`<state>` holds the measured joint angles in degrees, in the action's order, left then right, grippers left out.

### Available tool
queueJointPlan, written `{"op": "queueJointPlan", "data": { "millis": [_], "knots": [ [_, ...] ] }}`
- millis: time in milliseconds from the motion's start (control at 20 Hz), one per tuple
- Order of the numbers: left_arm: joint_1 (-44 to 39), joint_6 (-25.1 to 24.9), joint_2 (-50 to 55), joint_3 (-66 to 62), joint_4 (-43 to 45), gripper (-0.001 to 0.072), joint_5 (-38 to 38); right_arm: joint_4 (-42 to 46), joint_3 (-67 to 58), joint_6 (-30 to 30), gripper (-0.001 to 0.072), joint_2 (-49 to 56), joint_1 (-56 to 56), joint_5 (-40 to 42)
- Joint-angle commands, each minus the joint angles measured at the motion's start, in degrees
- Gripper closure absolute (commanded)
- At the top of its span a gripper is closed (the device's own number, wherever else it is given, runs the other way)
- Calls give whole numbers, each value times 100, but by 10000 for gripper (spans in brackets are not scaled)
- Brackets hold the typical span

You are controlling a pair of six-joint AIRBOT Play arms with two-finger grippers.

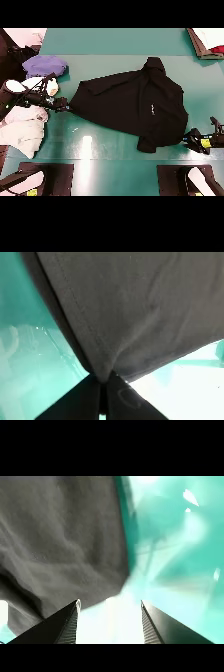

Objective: Fold the shirts.

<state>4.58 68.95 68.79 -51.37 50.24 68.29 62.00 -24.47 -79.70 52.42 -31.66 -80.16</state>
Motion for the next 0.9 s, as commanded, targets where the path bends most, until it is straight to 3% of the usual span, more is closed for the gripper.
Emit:
{"op": "queueJointPlan", "data": {
  "millis": [0, 100, 150, 200, 300, 550, 700, 850],
  "knots": [
    [-2, 2, -4, -4, -11, 682, 74, -234, 131, 70, 283, 232, 168, 446],
    [-2, 2, -4, -4, -9, 682, 74, -229, 131, 70, 307, 284, 313, 654],
    [-2, 2, -4, -4, -9, 681, 74, -227, 131, 70, 405, 251, 374, 743],
    [-2, 4, -4, -4, -9, 682, 72, -227, 129, 70, 452, 157, 431, 833],
    [-2, 2, -4, -7, -9, 682, 72, -245, 118, 72, 690, -138, 514, 927],
    [-2, 234, -210, -1062, 28, 683, 24, -389, -1346, -133, 698, -955, 940, 1008],
    [-2, 459, -726, -2605, 31, 683, -415, -881, -3117, -133, 698, -1054, 1307, 1523],
    [-2, 455, -1215, -4297, 31, 683, -914, -826, -5169, -129, 698, -756, 1735, 1950]
  ]
}}
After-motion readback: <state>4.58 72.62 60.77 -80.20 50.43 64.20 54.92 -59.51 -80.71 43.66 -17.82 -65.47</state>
